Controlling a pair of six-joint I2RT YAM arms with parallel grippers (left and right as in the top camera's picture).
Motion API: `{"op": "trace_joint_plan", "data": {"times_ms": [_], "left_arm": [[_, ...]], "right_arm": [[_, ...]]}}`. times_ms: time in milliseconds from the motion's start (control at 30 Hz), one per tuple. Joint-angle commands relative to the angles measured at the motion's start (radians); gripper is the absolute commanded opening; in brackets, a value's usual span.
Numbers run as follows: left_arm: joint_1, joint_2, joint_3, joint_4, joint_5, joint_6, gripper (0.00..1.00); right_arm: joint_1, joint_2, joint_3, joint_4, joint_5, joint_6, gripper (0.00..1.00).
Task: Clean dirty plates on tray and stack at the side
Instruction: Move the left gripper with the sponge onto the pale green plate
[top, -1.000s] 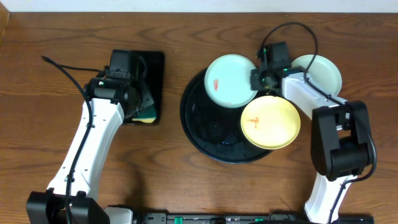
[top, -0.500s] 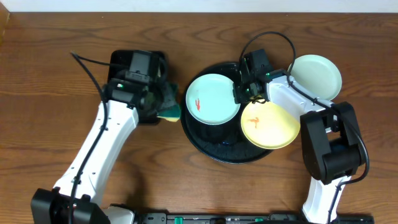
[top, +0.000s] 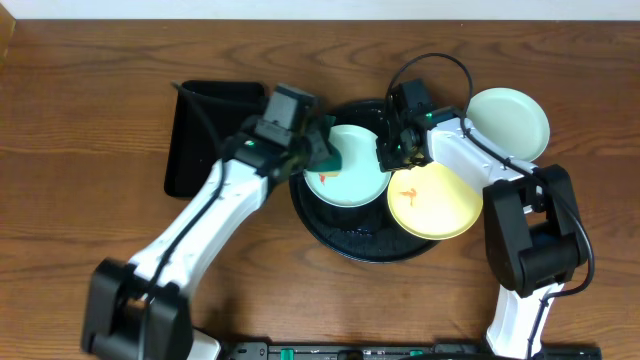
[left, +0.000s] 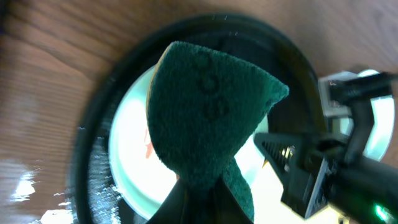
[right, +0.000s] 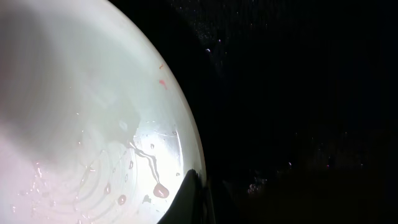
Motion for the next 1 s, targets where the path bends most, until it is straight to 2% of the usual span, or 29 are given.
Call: {"op": "trace_joint_plan", "data": {"times_ms": [0,333,467,633,800,967], "left_arm": [[-0.023,0.074,-0.008,0.048,0.006,-0.152,0.07],[-0.097,0.258,-0.008,0.247,0.005,-0.156,0.08],[-0.102,0.319,-0.008,0.28,-0.011,-0.156,0.08],[-0.093,0.368,-0.008,0.225,-0.081,-0.155,0.08],[-0.08,0.372,-0.008,0.08,-0.215,-0.144,0.08],[-0.055,0.359,-0.008,0.025,-0.243,-0.052,0.08]], "right_arm": [[-0.002,-0.003,-0.002,-0.017,0.058,0.003,0.01],[-0.002,-0.003,-0.002,-0.015,0.059,0.003,0.01],[-0.002,-0.003,-0.002,-0.016,0.059,0.003,0.01],[-0.003,-0.003,-0.002,-0.016,0.059,0.003,0.01],[-0.003,-0.003,-0.002,-0.016,0.059,0.003,0.01],[-0.003,-0.003,-0.002,-0.016,0.063,0.003,0.01]]}}
